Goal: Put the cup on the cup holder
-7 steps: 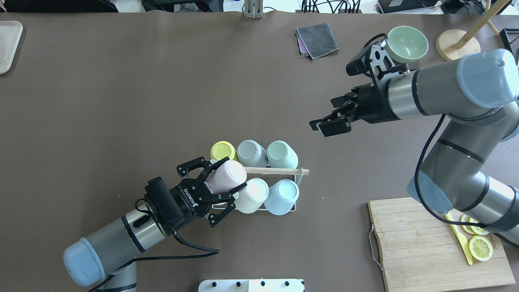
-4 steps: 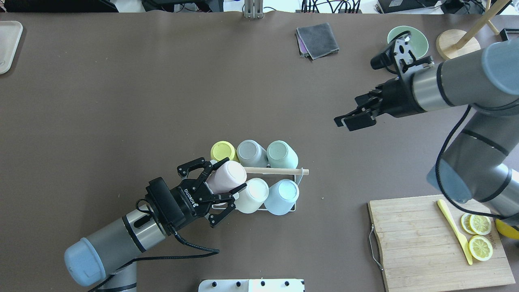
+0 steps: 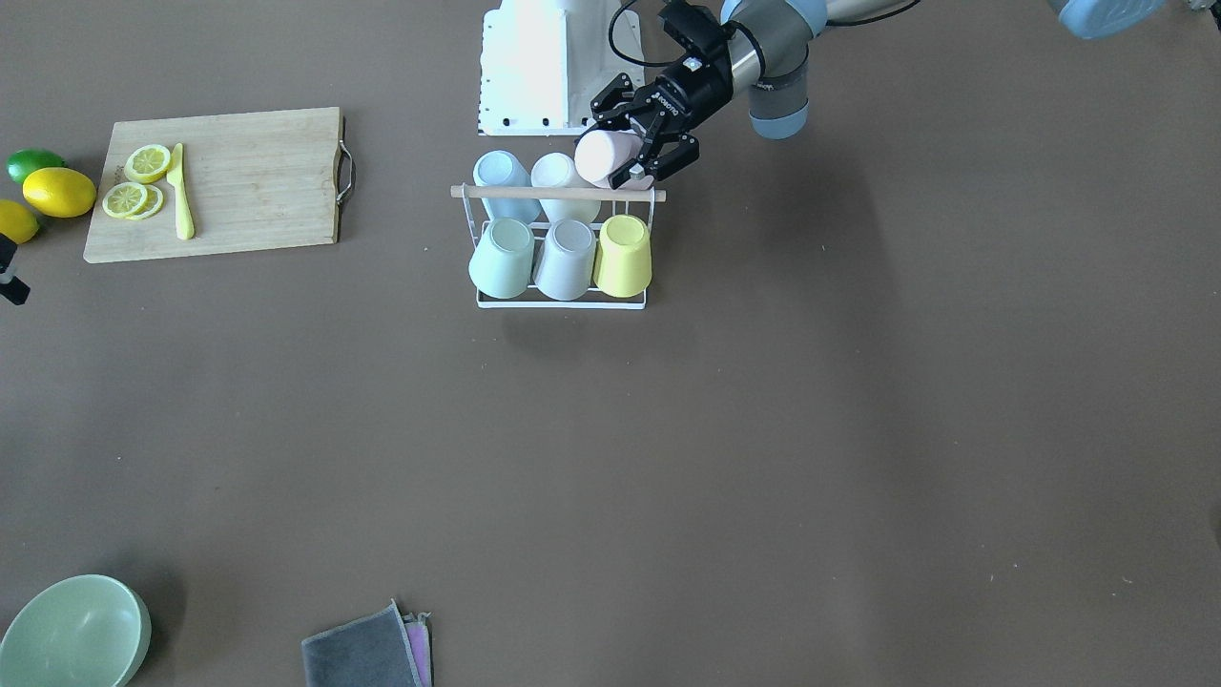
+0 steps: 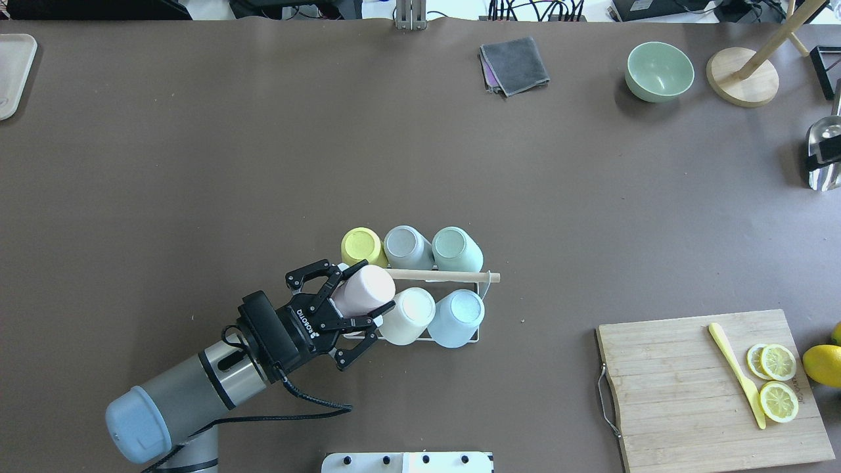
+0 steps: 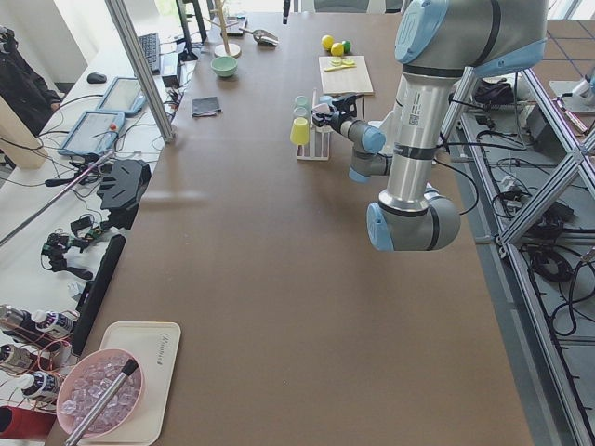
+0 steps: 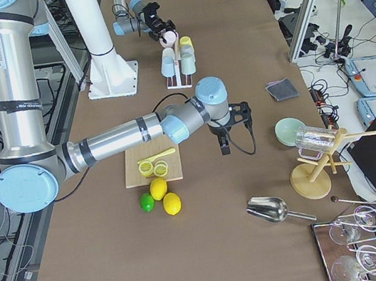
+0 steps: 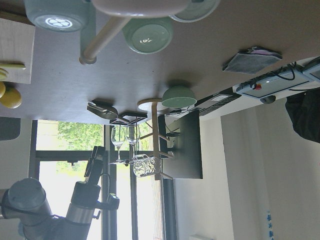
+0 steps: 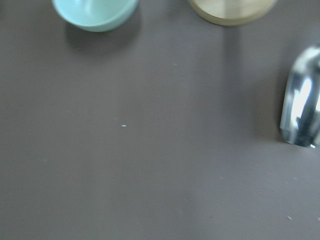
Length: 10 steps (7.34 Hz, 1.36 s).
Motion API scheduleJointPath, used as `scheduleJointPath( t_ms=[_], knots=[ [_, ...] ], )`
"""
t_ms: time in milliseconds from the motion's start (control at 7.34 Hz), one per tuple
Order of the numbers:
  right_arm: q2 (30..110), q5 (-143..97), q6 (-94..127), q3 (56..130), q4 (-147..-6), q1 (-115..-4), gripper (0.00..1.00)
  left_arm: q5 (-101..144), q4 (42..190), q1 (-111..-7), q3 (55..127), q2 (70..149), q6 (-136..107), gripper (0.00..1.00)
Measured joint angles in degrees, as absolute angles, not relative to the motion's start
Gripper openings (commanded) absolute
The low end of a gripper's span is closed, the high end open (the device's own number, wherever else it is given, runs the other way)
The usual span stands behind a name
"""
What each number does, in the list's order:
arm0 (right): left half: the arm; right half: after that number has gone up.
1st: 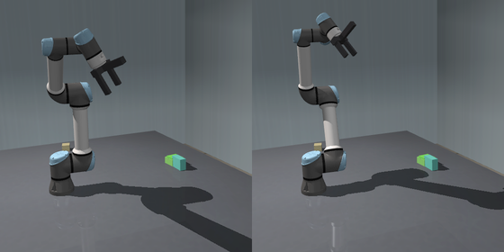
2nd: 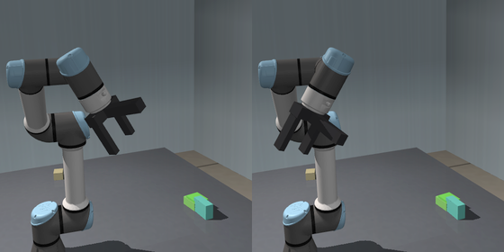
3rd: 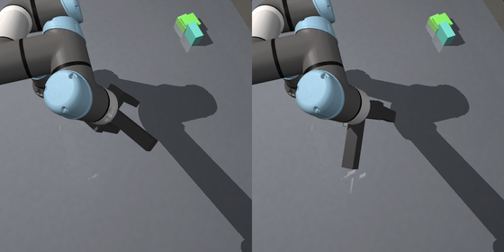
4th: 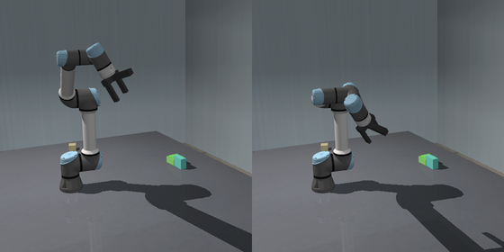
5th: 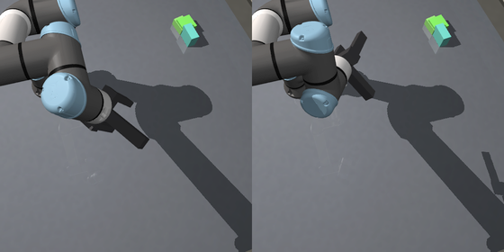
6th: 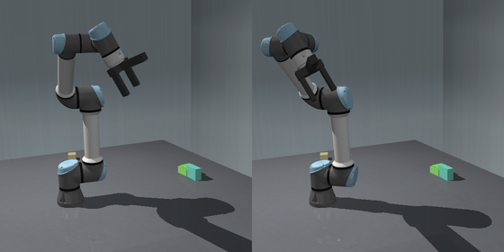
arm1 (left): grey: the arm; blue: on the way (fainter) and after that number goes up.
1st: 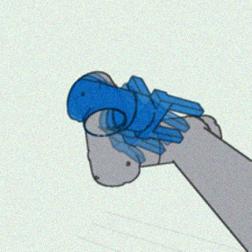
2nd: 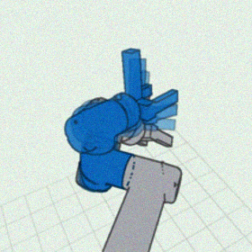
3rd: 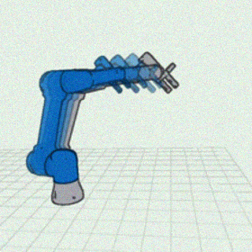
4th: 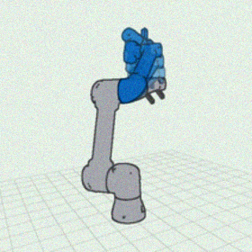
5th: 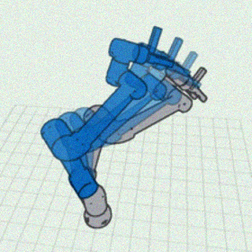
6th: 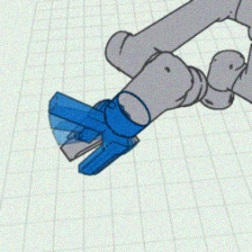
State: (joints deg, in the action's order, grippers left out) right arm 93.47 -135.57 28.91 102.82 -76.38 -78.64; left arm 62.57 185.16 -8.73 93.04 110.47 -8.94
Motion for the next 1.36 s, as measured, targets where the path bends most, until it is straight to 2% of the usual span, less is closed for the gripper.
scheduleJointPath(
  t_ms=[272,545,953,1362],
  knots=[
    [95.5,-136.3,20.2,94.0,-80.7,-85.4,1.00,62.5,185.6,-8.7,93.3,110.4,-8.9,0.98],
    [97.4,-135.9,8.5,89.2,-82.2,-89.4,1.00,62.5,185.7,-8.7,93.8,110.4,-8.9,0.98],
    [96.7,-136.0,4.4,89.6,-83.2,-90.0,1.00,62.6,181.4,-10.4,96.9,111.1,-9.0,0.98],
    [89.6,-135.3,4.2,89.9,-90.6,-89.3,1.00,63.5,172.3,-14.9,100.0,113.6,-10.5,0.98]
  ],
)
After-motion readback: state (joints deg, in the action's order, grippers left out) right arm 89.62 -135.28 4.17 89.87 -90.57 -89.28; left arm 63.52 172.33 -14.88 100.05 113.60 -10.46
